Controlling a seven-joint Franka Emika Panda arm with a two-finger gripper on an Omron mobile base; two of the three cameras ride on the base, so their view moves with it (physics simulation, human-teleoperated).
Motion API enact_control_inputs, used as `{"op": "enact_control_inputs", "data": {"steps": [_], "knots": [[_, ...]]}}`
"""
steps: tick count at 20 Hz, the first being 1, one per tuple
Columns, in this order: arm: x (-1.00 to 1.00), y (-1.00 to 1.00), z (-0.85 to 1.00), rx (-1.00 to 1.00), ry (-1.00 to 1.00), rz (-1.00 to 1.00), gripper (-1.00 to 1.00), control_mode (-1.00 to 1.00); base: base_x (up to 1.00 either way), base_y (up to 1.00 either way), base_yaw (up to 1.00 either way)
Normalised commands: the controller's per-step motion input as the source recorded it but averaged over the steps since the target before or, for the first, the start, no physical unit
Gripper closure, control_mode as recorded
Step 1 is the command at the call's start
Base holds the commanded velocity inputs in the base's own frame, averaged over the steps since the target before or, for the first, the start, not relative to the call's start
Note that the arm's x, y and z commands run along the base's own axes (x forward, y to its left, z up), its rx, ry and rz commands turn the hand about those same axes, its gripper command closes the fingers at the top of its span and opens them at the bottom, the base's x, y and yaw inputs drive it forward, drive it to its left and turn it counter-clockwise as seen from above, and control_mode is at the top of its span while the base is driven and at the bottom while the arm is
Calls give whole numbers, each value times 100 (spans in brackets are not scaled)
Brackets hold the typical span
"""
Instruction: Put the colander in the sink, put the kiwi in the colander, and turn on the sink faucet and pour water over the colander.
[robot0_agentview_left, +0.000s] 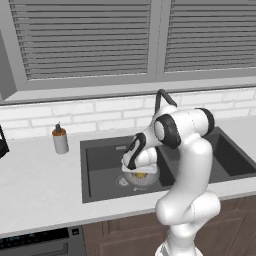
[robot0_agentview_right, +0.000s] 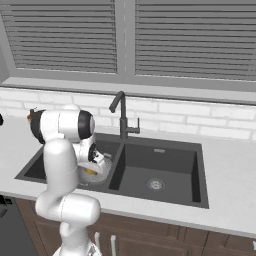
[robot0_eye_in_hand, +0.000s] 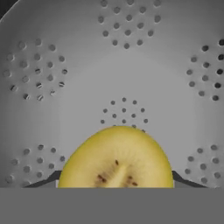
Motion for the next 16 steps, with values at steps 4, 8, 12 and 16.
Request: {"op": "enact_control_inputs", "data": {"steps": [4,8,12,16], "knots": [[17,0,-38,-2,0,0,100,-100,0,0,0],[16,0,-28,0,0,-1,100,-100,0,0,0],[16,0,-17,0,2,0,100,-100,0,0,0],[10,-6,-11,0,1,0,100,-100,0,0,0]]}}
